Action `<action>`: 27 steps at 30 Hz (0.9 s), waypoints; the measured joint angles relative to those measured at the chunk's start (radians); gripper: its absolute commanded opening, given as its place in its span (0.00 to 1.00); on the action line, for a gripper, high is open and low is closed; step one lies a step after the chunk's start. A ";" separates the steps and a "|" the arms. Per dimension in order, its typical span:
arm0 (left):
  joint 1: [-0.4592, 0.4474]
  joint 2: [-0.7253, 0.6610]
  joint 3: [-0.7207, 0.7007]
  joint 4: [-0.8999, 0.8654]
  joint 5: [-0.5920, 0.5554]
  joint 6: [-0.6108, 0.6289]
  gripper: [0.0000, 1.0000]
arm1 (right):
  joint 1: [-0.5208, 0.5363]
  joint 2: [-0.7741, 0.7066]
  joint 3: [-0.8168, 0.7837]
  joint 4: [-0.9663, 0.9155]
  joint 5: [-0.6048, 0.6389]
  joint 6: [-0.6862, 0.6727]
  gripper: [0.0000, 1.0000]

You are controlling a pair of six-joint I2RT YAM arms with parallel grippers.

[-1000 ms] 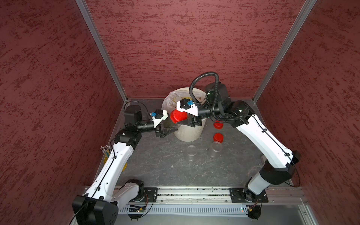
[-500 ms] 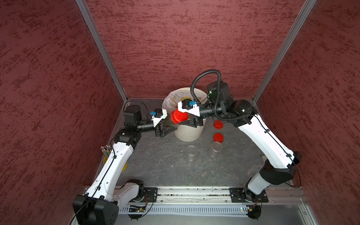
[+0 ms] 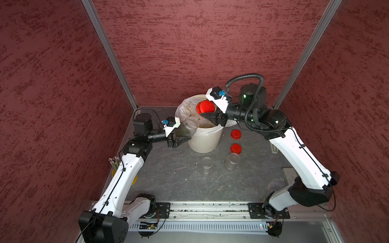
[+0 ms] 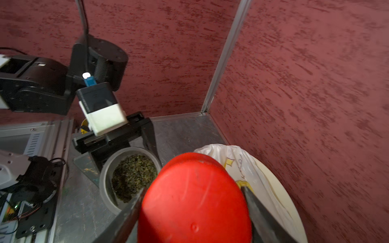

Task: Empty moldy tea leaves from jars
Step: Screw the lid onto the jar, then place the lid at the center of the board.

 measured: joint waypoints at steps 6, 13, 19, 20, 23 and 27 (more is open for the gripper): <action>0.000 -0.003 -0.001 0.010 -0.001 -0.007 0.64 | -0.145 -0.029 -0.071 0.039 0.079 0.150 0.30; 0.001 -0.018 -0.002 0.040 -0.001 -0.020 0.64 | -0.302 -0.067 -0.301 0.101 0.154 0.289 0.30; 0.001 -0.021 -0.002 0.047 -0.002 -0.026 0.64 | -0.446 -0.130 -0.555 0.201 0.159 0.390 0.30; 0.002 -0.021 -0.002 0.047 -0.002 -0.027 0.64 | -0.467 -0.137 -0.594 0.219 0.159 0.406 0.29; 0.003 -0.021 -0.002 0.050 -0.002 -0.027 0.64 | -0.526 -0.146 -0.688 0.275 0.150 0.453 0.29; 0.003 -0.022 -0.002 0.053 -0.004 -0.027 0.64 | -0.579 -0.145 -0.795 0.346 0.139 0.504 0.28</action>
